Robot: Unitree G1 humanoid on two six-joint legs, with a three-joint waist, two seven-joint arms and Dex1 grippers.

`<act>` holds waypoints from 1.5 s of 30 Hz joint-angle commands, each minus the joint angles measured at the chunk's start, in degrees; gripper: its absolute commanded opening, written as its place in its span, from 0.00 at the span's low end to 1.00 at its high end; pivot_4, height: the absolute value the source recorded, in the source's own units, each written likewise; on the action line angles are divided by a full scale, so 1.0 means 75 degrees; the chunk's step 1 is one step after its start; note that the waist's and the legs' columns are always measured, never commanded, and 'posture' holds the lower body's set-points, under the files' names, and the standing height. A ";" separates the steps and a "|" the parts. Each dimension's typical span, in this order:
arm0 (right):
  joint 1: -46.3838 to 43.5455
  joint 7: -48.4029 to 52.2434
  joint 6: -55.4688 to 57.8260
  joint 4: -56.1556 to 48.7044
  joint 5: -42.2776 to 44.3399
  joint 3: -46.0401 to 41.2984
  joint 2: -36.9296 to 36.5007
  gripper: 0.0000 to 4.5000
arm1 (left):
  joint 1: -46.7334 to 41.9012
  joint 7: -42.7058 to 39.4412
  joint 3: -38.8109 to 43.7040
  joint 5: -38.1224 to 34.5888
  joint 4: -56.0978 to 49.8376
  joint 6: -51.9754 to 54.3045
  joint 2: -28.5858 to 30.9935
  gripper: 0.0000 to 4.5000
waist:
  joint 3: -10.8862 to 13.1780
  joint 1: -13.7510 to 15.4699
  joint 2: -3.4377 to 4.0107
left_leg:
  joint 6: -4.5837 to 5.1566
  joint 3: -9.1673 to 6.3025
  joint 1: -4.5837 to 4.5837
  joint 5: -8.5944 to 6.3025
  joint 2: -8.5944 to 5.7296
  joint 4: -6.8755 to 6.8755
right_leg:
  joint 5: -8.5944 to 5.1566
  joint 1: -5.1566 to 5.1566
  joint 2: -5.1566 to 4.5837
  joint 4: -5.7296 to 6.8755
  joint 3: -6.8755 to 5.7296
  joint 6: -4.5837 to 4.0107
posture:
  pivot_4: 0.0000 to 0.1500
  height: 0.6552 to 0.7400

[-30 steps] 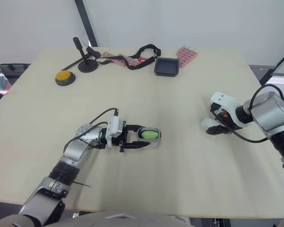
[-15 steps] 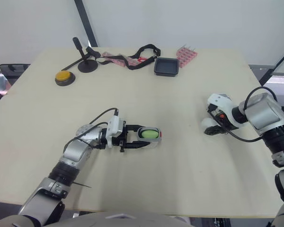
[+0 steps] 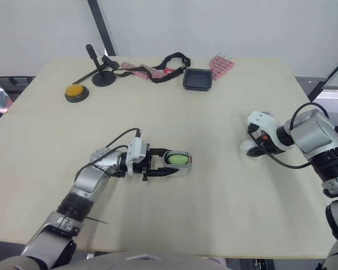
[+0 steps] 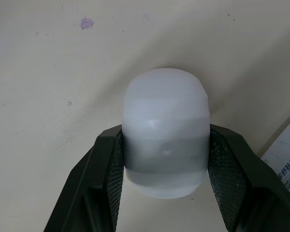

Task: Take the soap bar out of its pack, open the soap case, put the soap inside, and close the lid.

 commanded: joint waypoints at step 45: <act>-0.2870 0.0542 0.2396 -0.5103 0.1669 0.1668 0.1718 0.44 | -0.0401 0.0454 0.0074 0.0067 0.0426 -0.0091 -0.0274 0.42 | 0.0002 0.0015 -0.0005 | -0.0056 0.0009 0.0004 0.0024 0.0005 0.0009 | 0.0023 -0.0017 0.0009 0.0036 0.0042 0.0039 | 1.00 1.00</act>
